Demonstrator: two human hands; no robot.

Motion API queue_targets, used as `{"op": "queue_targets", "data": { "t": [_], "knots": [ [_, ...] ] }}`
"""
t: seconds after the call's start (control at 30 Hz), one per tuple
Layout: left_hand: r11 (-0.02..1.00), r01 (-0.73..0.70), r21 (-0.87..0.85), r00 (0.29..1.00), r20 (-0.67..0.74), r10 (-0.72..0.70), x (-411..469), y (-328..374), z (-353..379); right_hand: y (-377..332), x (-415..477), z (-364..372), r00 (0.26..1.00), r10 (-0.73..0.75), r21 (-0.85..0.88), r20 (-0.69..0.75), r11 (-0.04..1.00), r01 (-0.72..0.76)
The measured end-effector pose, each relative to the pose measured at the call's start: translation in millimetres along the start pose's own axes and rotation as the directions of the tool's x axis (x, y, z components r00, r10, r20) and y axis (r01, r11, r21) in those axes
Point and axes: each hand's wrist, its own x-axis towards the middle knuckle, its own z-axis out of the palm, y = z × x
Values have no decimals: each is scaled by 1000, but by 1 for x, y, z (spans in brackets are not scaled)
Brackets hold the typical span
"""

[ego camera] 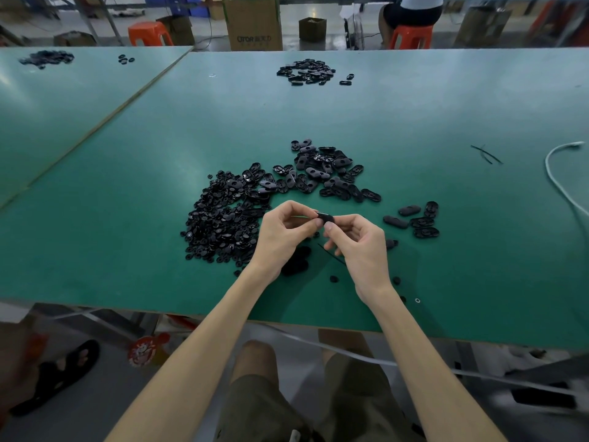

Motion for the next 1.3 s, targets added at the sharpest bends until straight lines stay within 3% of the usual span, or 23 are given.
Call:
{"op": "queue_targets", "data": {
  "t": [0.4,0.67,1.0,1.3],
  "knots": [
    [998,-15,-64,999,40,17,-2,4,-2,1,0,0,1000,-11,-9,-3,1000,11],
    [986,55,-158,998,44,-49,-3,7,-5,0,-1,0,998,-14,-83,60,996,19],
    [990,26,-137,995,102,-12,-5,12,-1,0,-1,2,997,-25,-153,79,987,37],
    [996,28,-79,993,117,-19,-4,11,0,2,1,1,999,-19,-1,-29,1000,19]
  ]
}}
